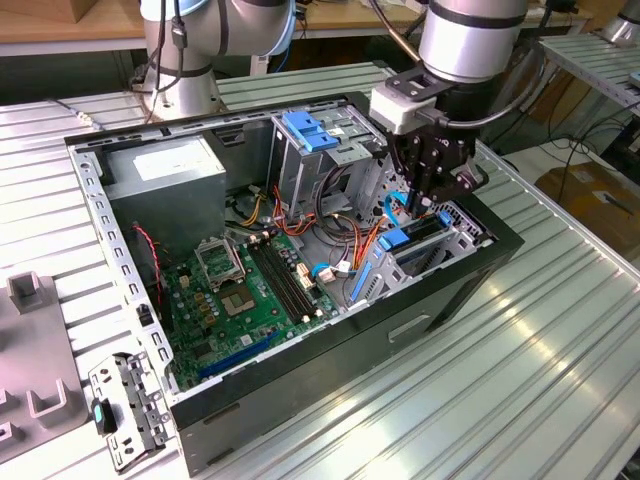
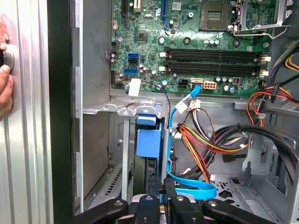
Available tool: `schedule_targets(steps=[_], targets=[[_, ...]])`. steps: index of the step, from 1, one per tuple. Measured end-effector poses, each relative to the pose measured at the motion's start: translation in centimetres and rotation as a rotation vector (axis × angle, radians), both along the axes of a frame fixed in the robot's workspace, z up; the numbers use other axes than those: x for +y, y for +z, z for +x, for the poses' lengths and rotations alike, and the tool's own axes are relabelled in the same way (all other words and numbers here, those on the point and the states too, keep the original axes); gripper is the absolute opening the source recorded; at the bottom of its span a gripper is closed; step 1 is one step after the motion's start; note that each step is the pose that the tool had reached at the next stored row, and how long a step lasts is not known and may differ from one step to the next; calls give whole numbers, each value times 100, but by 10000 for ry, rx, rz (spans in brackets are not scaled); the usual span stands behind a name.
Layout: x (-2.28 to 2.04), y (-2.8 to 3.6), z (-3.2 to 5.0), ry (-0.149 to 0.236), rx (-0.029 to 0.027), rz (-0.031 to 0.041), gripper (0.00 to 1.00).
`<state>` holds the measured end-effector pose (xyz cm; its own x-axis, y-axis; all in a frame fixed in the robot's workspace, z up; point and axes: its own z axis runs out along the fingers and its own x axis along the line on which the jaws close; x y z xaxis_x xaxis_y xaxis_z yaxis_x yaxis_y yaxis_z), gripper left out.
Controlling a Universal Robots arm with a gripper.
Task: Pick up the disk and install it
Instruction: 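Insert the second disk wire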
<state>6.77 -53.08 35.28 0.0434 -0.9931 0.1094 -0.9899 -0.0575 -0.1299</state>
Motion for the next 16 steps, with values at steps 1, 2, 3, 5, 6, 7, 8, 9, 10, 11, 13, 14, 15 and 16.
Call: schedule_targets(steps=[1, 2, 3, 5, 6, 7, 8, 9, 10, 11, 13, 14, 15, 16], targets=[[-13, -4, -1, 0, -16, 30, 16], [-28, -10, -6, 0, -50, 61, 16], [-35, -14, -10, 1, -77, 78, 16], [-51, -23, -24, 1, -146, 116, 16], [-72, -32, -32, 1, -209, 151, 16], [-83, -41, -34, 2, -251, 204, 16], [-85, -44, -35, 1, -269, 247, 16], [-87, -48, -37, -1, -287, 288, 16], [-93, -56, -43, -1, -317, 346, 16], [-100, -68, -45, 0, -339, 388, 16], [-111, -88, -48, -1, -356, 437, 16], [-113, -91, -49, -2, -355, 449, 16], [-115, -94, -49, -3, -355, 460, 16], [-116, -95, -48, -2, -355, 464, 16]])
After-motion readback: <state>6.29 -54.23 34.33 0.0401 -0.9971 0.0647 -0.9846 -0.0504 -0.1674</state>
